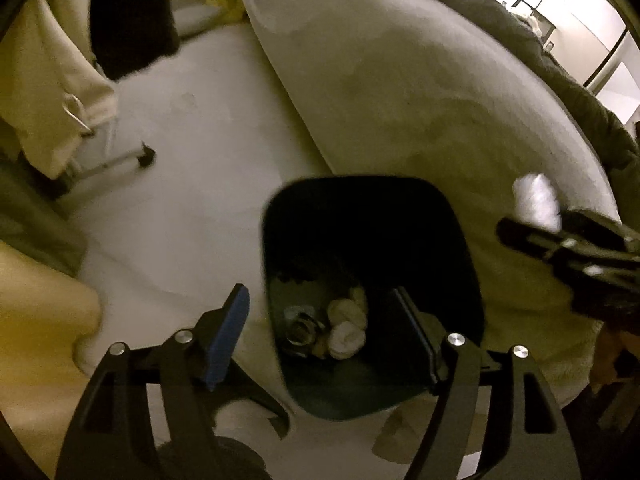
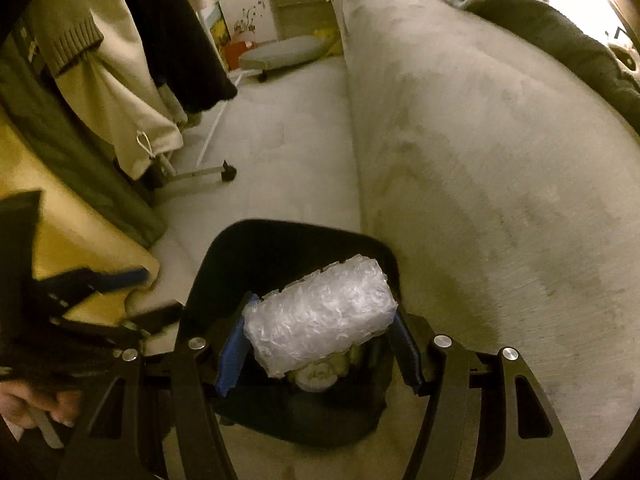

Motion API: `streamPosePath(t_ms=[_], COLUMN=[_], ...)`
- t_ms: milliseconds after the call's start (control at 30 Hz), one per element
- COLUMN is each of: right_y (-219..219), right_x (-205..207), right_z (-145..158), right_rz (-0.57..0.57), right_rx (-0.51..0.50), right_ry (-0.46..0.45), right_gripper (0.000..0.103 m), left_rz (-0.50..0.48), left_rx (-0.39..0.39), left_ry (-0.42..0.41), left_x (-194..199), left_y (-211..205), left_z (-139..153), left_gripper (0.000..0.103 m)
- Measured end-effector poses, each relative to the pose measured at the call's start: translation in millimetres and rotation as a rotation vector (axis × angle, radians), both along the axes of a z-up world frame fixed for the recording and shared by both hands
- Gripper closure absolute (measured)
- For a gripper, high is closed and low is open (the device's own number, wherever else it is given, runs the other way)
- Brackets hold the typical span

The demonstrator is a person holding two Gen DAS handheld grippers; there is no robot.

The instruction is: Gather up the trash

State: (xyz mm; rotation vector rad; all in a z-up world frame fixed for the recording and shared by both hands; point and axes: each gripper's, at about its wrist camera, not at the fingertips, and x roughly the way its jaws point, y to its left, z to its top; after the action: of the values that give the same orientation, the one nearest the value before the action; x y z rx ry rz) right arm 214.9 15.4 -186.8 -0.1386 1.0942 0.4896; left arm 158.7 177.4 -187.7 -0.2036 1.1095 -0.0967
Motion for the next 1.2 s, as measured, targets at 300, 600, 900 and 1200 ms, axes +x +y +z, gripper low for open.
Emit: streamPosePath(t_ms=[300,600,900,1200], right_y=[23,32,28,-17], right_x=[-6,-11,-24,-43], right_z=[-29,-46,-6,78], right_rz=[0.053,0.087,0.107,0.037], right_rx=[-0.060,-0.094,-0.032,0.063], right_ry=[0.056,0.093,0.001,-0.188], right_gripper=[0.039,0.020,0.011,0.006], left_rz=[0.062,0.103,0.102,0.102], left_rx=[-0.006,0.024,0.088,0.163], left_ry=[-0.202,-0.349,-0.455,-0.520], left_x=[-32,-67,-88,-110], left_y=[21,17,5,-9], left_z=[61,122,167,197], left_gripper=[0.037,0.042,0.038,0.017])
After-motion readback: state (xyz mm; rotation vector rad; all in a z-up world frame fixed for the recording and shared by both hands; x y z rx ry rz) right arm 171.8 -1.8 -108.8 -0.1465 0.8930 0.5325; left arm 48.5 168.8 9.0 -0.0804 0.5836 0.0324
